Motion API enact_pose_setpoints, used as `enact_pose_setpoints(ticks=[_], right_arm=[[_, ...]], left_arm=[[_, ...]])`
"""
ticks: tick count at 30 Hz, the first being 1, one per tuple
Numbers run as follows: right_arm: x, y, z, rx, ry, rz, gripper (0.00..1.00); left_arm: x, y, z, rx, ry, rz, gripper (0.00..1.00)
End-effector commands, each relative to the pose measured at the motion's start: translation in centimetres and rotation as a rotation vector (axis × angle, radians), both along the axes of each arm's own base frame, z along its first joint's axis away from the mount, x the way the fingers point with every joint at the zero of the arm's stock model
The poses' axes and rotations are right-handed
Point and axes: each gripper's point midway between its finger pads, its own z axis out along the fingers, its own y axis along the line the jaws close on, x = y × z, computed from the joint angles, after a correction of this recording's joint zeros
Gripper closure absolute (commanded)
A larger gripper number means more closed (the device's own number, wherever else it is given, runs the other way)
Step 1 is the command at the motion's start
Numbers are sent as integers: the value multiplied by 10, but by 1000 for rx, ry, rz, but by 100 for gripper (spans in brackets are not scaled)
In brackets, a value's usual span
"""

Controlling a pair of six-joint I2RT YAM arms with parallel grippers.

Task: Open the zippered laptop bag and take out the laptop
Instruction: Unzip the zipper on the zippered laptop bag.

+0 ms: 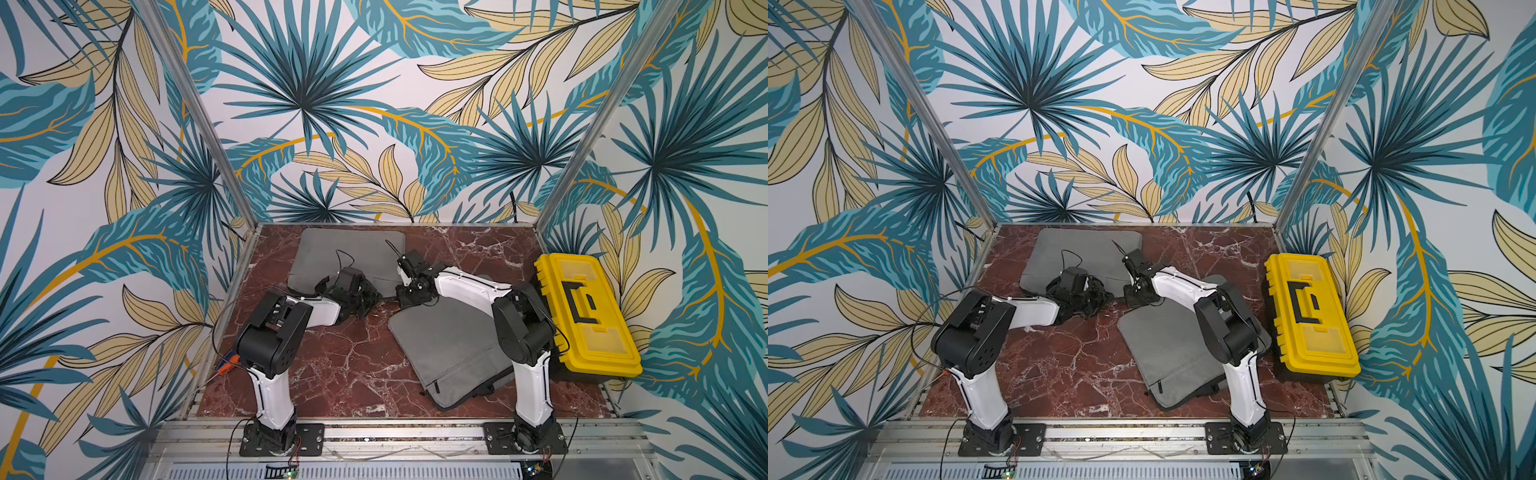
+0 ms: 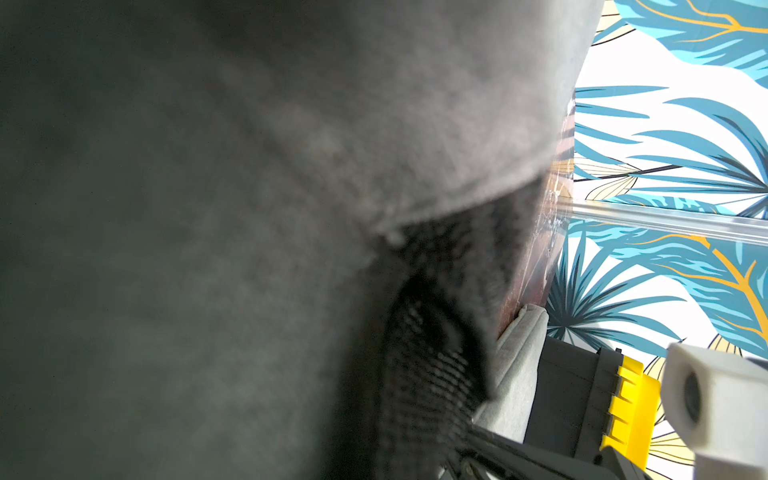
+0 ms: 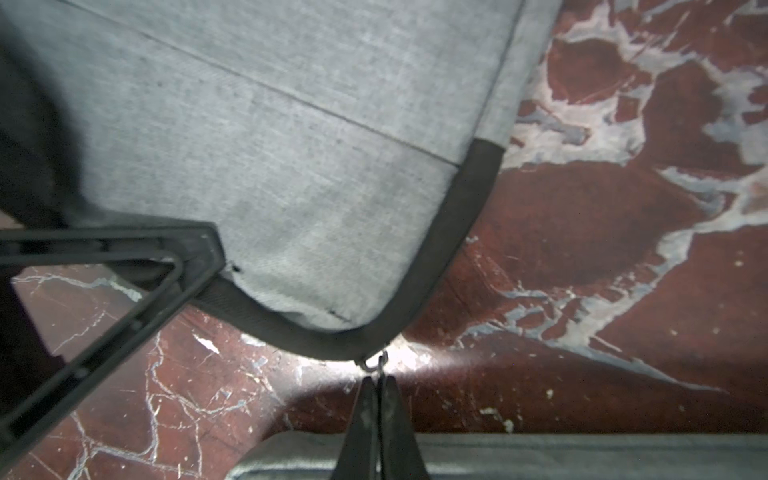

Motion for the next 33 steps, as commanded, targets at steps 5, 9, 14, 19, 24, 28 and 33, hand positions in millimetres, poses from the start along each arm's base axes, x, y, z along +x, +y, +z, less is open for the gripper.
enact_pose_setpoints(ticks=[5,9,14,19,24,28,33], right_arm=[[-3,-26,-9,-69,29,4,100],[1,-29,-11,-76,26,14,100],[6,-33,-13,-85,26,24,100],[10,-39,-15,-100,25,28,100],[17,-42,-16,-112,20,34,100],[24,-46,-16,-126,18,30,100],[34,-54,-15,-155,8,14,100]], left_arm=[[-3,15,3,26,-16,-1,100],[-3,14,5,23,-25,-18,100],[-6,15,8,23,-38,-45,100],[-9,18,9,22,-44,-60,100],[-12,20,10,20,-49,-78,100],[-14,20,10,16,-53,-95,100],[-17,20,10,12,-52,-109,100]])
